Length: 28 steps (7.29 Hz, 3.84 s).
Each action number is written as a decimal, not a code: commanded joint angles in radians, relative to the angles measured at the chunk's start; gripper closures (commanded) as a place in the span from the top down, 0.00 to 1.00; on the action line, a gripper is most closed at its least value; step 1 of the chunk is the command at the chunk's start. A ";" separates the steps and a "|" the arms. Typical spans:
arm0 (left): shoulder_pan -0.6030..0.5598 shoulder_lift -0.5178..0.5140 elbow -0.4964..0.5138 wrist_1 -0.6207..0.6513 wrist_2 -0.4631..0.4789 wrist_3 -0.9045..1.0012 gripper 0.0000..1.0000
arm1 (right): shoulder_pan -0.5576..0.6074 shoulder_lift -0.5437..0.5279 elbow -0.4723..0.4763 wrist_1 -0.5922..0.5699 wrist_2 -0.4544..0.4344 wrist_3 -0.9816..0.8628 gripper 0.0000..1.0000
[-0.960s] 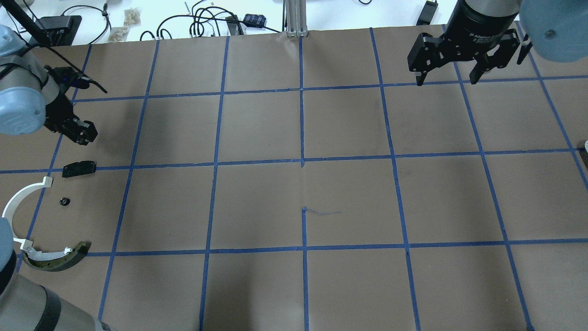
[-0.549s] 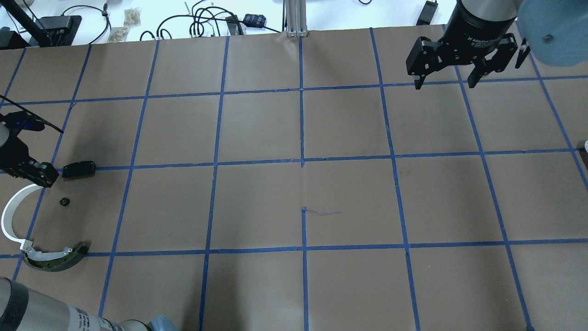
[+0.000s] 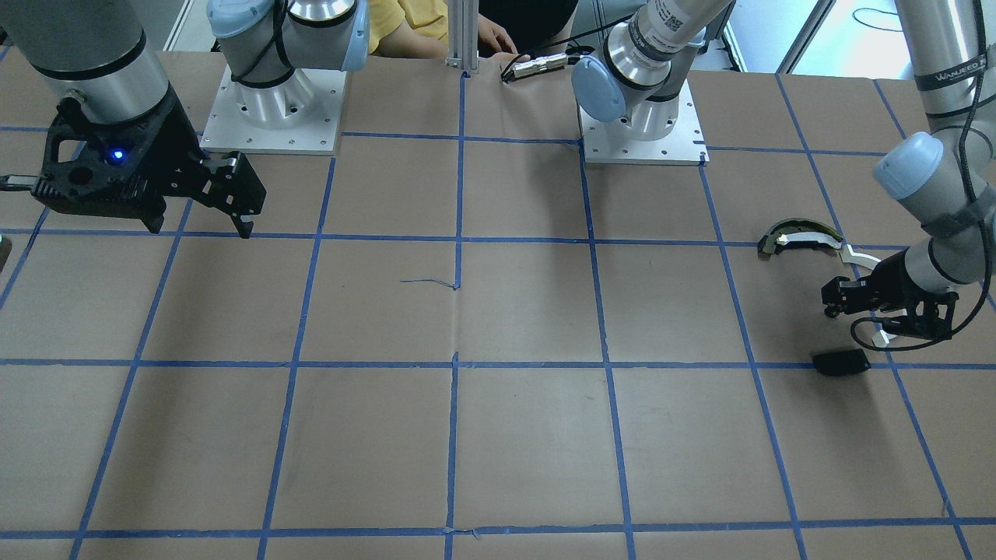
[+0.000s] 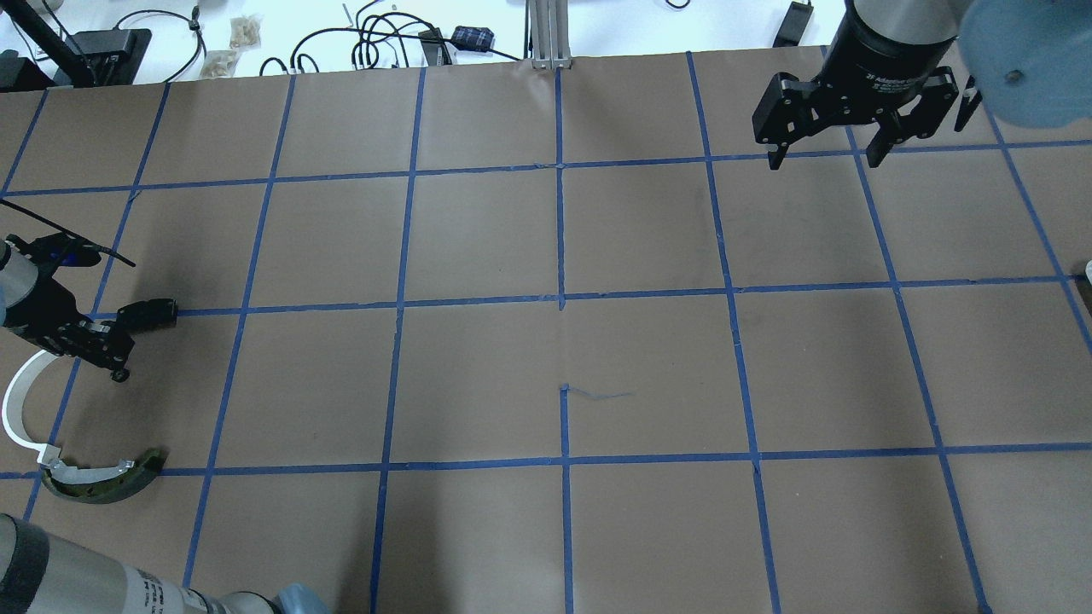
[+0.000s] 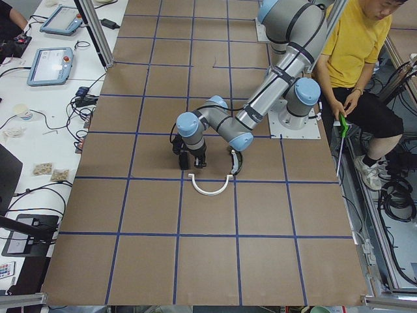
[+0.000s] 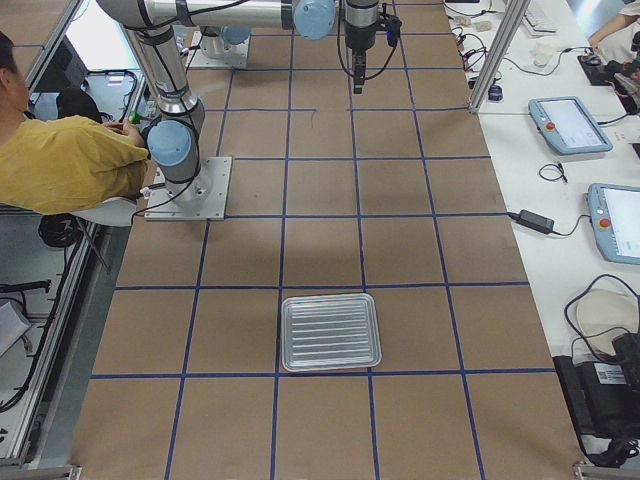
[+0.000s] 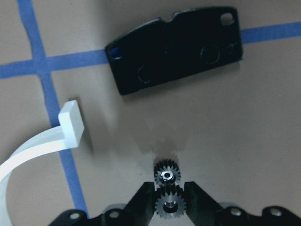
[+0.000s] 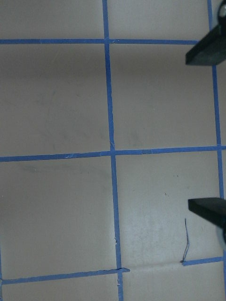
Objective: Place bearing gear from tray to pile
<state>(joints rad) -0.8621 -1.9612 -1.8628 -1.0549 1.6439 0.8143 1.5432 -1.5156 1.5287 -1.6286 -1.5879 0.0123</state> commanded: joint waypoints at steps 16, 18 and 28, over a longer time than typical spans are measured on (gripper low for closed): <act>-0.275 0.122 0.253 -0.360 0.024 -0.243 1.00 | -0.006 0.000 0.004 0.000 0.002 -0.002 1.00; -0.416 0.218 0.329 -0.451 0.008 -0.354 0.98 | -0.006 0.000 0.004 0.000 0.002 -0.002 1.00; -0.647 0.456 0.201 -0.531 -0.075 -0.692 1.00 | -0.008 0.000 0.002 0.000 -0.001 -0.003 1.00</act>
<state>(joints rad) -1.5095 -1.5109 -1.6560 -1.5878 1.5705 0.1198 1.5356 -1.5150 1.5309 -1.6291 -1.5880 0.0094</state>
